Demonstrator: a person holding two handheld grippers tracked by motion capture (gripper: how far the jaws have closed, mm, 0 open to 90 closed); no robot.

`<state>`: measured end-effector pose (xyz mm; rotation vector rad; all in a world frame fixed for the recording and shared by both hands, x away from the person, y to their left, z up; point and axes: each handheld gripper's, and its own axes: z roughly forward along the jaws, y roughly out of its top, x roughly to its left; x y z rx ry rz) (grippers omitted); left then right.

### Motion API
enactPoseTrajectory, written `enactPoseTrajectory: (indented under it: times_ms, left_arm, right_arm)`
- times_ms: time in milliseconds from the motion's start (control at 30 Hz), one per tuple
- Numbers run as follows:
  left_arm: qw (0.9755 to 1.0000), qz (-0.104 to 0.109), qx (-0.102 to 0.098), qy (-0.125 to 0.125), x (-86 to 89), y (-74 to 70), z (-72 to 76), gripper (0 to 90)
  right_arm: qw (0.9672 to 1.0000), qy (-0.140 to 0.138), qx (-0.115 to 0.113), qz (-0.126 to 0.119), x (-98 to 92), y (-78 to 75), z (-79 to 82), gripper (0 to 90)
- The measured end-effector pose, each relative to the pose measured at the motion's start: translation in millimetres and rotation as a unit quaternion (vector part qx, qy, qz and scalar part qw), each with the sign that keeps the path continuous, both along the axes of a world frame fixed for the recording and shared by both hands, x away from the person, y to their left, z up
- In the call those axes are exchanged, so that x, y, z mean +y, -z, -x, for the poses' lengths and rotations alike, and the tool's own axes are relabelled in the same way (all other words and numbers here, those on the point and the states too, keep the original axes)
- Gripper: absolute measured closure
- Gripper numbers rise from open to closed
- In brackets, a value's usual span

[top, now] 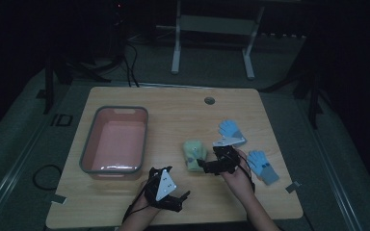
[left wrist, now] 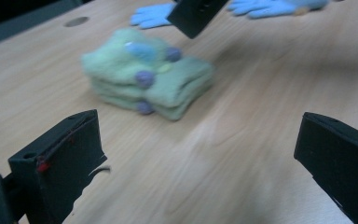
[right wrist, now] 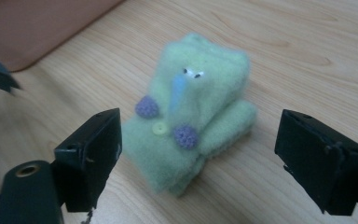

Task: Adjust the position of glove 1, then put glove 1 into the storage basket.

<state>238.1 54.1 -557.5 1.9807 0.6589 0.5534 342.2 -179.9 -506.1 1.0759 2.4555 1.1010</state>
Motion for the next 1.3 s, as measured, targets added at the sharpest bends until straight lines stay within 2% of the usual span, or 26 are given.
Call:
enactPoseTrajectory:
  times_ms: [33,67,100,133,167,200,267,333,367,467,567,600,733,800,867,1000,1133,1167,1300]
  left_arm:
    - [0.9998,-0.002,0.021,0.000,-1.2,-0.9,-1.9,1.3]
    - [0.9989,-0.002,0.047,0.002,-2.3,-2.3,-4.1,1.3]
    - [0.9980,-0.003,0.064,0.003,-3.2,-4.1,-5.9,1.3]
    - [0.9973,-0.011,0.073,0.003,-4.5,-6.5,-7.0,1.5]
    - [0.9970,-0.016,0.076,0.003,-4.9,-9.3,-7.8,5.7]
    - [0.9970,-0.016,0.076,0.003,-4.9,-9.3,-7.8,6.2]
    - [0.9973,-0.017,0.069,0.019,-6.9,-17.0,-10.5,9.9]
    - [0.9983,-0.028,0.044,0.027,-8.3,-21.9,-12.5,9.9]
    - [0.9981,-0.027,0.040,0.037,-8.9,-24.5,-15.9,10.0]
    - [0.9976,-0.024,0.039,0.053,-10.2,-29.4,-25.1,10.0]
    - [0.9964,-0.041,0.029,0.068,-14.2,-32.7,-34.4,10.0]
    - [0.9961,-0.046,0.031,0.069,-15.7,-33.2,-37.8,10.1]
    - [0.9945,-0.058,0.035,0.079,-20.9,-32.1,-49.9,13.9]
    - [0.9928,-0.069,0.041,0.090,-24.2,-29.2,-56.2,14.8]
    - [0.9917,-0.074,0.042,0.096,-27.1,-26.8,-60.1,14.8]
    - [0.9892,-0.092,0.041,0.107,-32.1,-22.3,-66.1,18.8]
    - [0.9872,-0.087,0.051,0.124,-35.0,-18.9,-70.1,21.4]
    - [0.9857,-0.095,0.050,0.130,-35.5,-18.3,-70.7,23.6]
    - [0.9847,-0.107,0.039,0.132,-37.2,-15.1,-72.5,26.8]
  right_arm:
    - [1.0000,-0.008,-0.002,-0.005,-1.9,0.1,-0.9,15.2]
    - [0.9999,-0.015,-0.006,0.001,-3.4,-0.4,-1.8,15.0]
    - [0.9996,-0.020,-0.017,0.012,-4.4,-1.3,-1.7,14.2]
    - [0.9988,-0.022,-0.033,0.030,-4.4,-2.4,-0.5,14.0]
    - [0.9978,-0.022,-0.042,0.047,-4.5,-3.8,0.7,13.7]
    - [0.9977,-0.018,-0.041,0.050,-5.5,-5.5,1.1,13.7]
    - [0.9987,-0.016,-0.037,0.032,-9.3,-9.7,-0.2,13.8]
    - [0.9991,-0.016,-0.034,0.020,-12.6,-15.2,-2.9,13.5]
    - [0.9994,-0.015,-0.031,0.009,-14.4,-18.2,-4.8,13.5]
    - [0.9994,-0.022,-0.014,-0.022,-17.6,-27.3,-11.5,12.3]
    - [0.9978,-0.042,-0.008,-0.050,-18.2,-32.9,-16.2,11.1]
    - [0.9974,-0.050,-0.005,-0.052,-17.9,-33.8,-18.4,11.8]
    - [0.9977,-0.056,-0.009,-0.037,-15.6,-31.8,-28.7,16.6]
    - [0.9976,-0.059,-0.007,-0.035,-14.3,-29.1,-34.8,21.1]
    - [0.9980,-0.059,-0.009,-0.023,-11.6,-25.9,-40.2,24.4]
    - [0.9978,-0.064,-0.003,-0.015,-5.8,-18.6,-52.1,29.8]
    - [0.9974,-0.069,0.018,-0.012,1.8,-13.5,-63.0,30.3]
    - [0.9973,-0.070,0.019,-0.011,2.9,-12.9,-64.6,31.0]
    - [0.9964,-0.077,0.036,-0.011,8.7,-7.3,-72.6,31.7]
